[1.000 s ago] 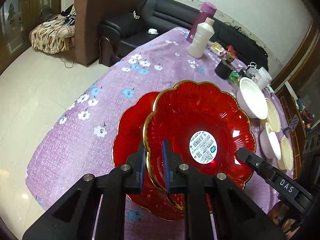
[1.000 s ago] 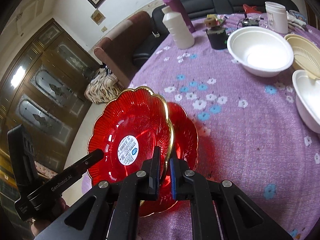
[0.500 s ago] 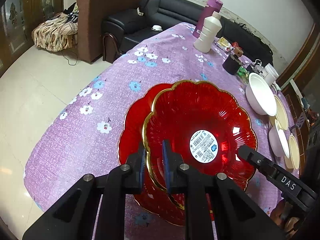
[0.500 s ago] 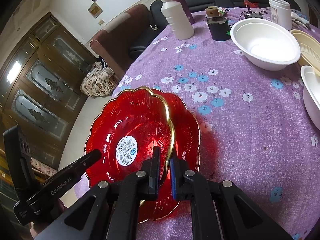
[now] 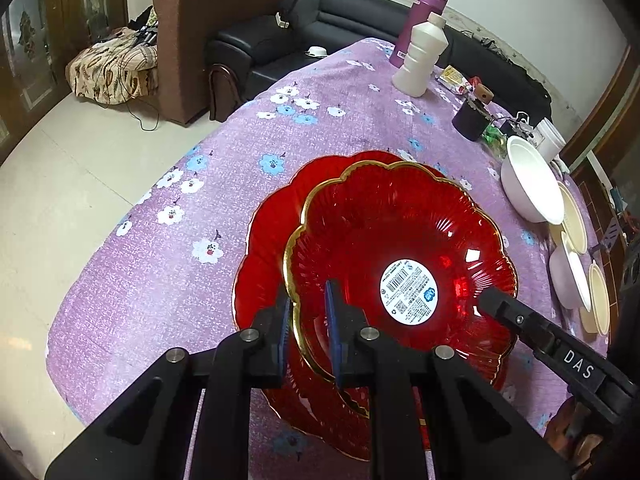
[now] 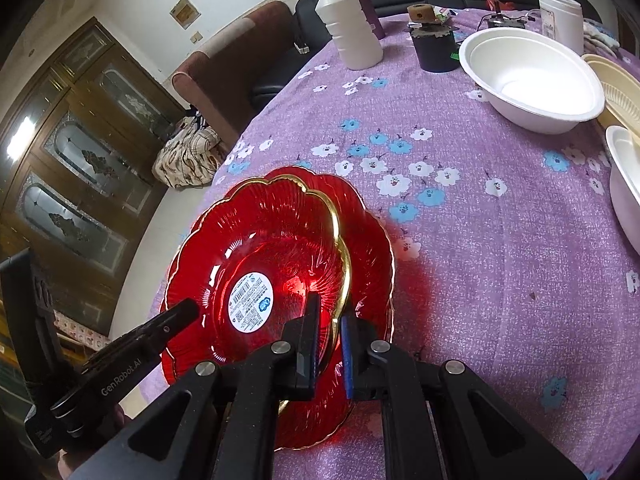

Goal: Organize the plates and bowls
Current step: 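Lower the stickered plate into the large red plate with both grippers, then open both grippers and release the stacked red plates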

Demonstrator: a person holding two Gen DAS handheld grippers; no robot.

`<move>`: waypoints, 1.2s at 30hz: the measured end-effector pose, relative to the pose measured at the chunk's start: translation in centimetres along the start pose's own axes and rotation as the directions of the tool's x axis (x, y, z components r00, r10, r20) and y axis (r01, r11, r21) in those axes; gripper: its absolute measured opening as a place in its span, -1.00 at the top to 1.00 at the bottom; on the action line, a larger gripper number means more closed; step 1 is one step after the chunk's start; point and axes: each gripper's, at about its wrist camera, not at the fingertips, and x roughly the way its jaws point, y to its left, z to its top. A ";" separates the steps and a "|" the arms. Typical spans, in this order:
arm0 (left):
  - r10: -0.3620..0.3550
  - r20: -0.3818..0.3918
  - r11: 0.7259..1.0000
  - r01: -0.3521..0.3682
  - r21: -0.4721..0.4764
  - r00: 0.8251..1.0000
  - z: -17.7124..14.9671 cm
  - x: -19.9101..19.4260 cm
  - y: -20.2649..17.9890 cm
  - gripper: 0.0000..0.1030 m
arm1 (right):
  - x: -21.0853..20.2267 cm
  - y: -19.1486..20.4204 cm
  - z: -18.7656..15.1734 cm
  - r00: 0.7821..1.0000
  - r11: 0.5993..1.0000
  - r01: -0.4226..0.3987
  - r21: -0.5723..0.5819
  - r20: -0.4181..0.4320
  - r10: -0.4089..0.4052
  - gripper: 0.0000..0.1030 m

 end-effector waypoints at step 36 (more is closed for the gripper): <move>0.046 -0.059 0.999 -0.046 -0.009 0.997 -0.2 0.8 -0.3 0.63 | 0.6 0.6 0.1 0.998 0.999 0.047 -0.003 -0.052 -0.047 0.63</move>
